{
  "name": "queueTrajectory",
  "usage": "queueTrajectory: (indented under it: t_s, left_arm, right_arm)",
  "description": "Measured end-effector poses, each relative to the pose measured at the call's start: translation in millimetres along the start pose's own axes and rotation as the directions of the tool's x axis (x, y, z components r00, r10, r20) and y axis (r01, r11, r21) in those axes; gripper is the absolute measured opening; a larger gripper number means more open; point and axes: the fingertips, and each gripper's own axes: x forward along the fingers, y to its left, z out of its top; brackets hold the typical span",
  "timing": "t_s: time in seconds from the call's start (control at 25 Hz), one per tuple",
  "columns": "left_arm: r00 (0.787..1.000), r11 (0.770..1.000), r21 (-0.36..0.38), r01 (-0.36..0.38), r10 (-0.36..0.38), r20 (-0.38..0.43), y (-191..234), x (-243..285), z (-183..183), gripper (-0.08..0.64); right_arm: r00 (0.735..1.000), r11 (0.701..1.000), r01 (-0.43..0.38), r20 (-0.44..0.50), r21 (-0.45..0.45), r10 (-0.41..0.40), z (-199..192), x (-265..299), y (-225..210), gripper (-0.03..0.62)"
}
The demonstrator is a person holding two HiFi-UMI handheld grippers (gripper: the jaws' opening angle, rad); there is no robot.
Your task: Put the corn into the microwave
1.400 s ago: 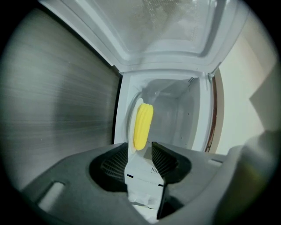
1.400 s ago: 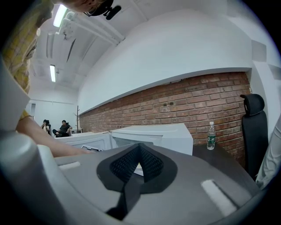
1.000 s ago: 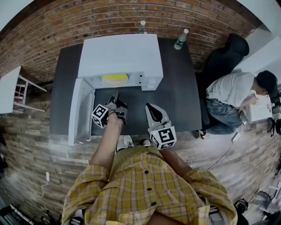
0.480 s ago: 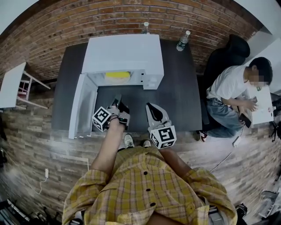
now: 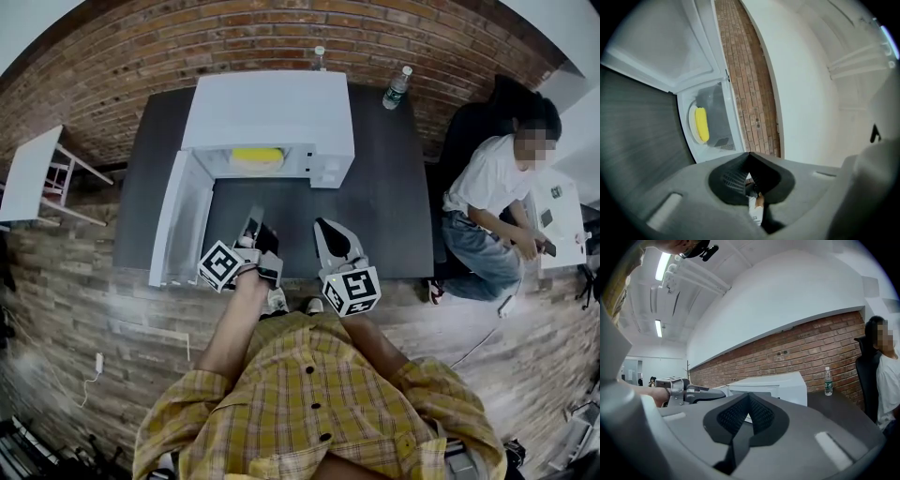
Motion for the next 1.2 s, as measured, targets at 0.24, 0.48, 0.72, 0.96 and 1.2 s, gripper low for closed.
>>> queueTrajectory:
  t_s: [0.24,0.48,0.72,0.96,1.2]
  left_arm:
    - [0.996,0.929,0.37,-0.024,0.056,-0.074,-17,-18,-7,-0.003]
    - [0.991,0.794,0.608,-0.004,0.083,-0.102,-37,-27,-14,-0.003]
    - [0.981,0.609,0.793,0.015,0.146,-0.131,-46,-30,-28,-0.003]
    - [0.979,0.459,0.888,0.009,0.175,-0.101,-53,-35,-29,-0.003]
    - [0.977,0.363,0.932,0.008,0.194,-0.085,-54,-37,-32,-0.003]
  right_arm:
    - [1.0,1.0,-0.009,0.008,0.013,0.009,4,-3,5,0.003]
    - [1.0,0.999,-0.018,0.011,0.028,0.018,5,-4,10,0.003]
    - [1.0,0.999,-0.027,0.012,0.02,0.026,7,-1,11,0.003]
    - [0.999,0.999,-0.038,0.017,0.014,0.038,9,0,14,0.002]
    - [0.999,0.999,-0.045,0.021,0.011,0.044,11,0,14,0.002]
